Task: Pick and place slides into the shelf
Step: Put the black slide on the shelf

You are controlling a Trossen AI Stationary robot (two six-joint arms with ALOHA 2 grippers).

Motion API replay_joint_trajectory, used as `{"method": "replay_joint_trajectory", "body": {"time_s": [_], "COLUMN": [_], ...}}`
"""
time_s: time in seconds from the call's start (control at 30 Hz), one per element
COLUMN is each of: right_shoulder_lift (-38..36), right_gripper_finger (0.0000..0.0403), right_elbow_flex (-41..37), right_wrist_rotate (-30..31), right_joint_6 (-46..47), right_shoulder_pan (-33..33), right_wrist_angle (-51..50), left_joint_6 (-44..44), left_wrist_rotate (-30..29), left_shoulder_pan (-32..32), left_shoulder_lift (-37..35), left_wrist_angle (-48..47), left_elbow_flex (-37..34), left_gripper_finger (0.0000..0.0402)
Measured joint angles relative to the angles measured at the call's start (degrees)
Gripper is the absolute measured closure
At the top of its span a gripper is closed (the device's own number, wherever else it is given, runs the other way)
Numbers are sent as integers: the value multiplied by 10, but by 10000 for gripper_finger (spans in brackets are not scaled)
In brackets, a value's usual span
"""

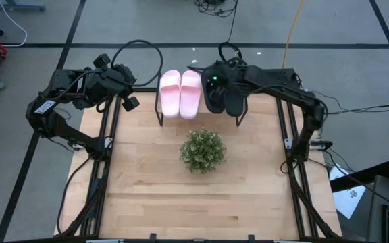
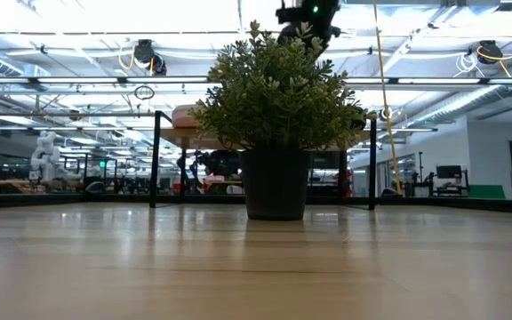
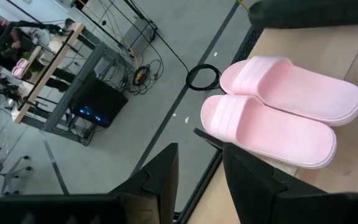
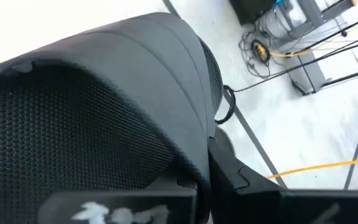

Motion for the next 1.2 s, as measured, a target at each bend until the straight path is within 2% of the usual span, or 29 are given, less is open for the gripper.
{"method": "replay_joint_trajectory", "body": {"time_s": [0.53,0.87,1.2], "right_shoulder_lift": [87,88,87], "right_gripper_finger": [403,403,403], "right_elbow_flex": [-2,-3,-70], "right_wrist_rotate": [23,29,35], "right_joint_6": [-40,-47,-39], "right_shoulder_pan": [-34,-44,-47], "right_wrist_angle": [17,35,43], "left_joint_6": [2,3,7], "left_wrist_rotate": [-3,-3,-3], "left_shoulder_pan": [0,0,0], "left_shoulder_lift": [0,0,0], "left_wrist_angle": [0,0,0], "left_elbow_flex": [0,0,0], "left_gripper_finger": [268,268,268]}}
